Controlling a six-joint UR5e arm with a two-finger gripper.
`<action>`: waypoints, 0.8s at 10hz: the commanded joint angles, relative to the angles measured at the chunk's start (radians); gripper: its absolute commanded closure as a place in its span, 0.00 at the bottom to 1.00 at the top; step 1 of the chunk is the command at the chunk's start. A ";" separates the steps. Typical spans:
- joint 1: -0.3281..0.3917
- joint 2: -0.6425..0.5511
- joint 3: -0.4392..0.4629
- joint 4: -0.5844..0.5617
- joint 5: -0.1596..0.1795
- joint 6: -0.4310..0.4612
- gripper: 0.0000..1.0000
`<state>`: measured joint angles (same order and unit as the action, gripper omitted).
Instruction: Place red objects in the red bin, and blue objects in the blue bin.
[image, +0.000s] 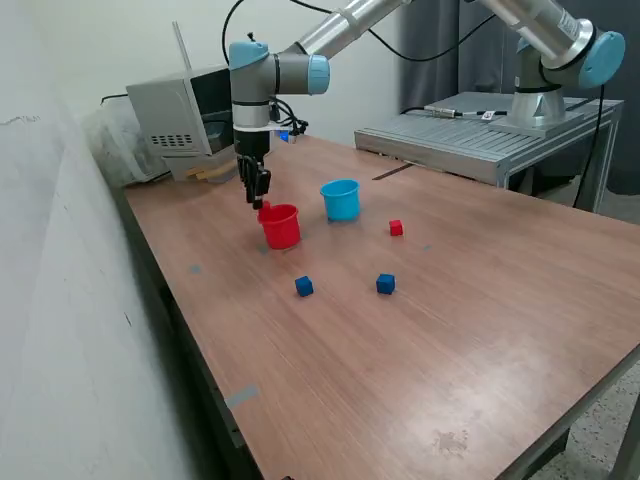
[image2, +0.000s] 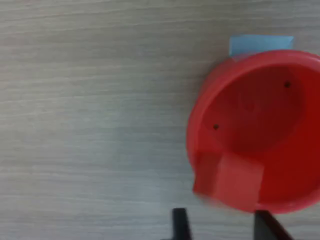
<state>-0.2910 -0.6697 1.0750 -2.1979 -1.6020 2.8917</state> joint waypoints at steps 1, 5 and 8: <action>-0.010 0.004 -0.001 -0.013 -0.016 0.003 0.00; 0.007 -0.092 0.104 -0.005 -0.022 0.008 0.00; 0.041 -0.270 0.337 0.059 -0.018 0.035 0.00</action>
<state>-0.2799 -0.8025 1.2413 -2.1872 -1.6224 2.9110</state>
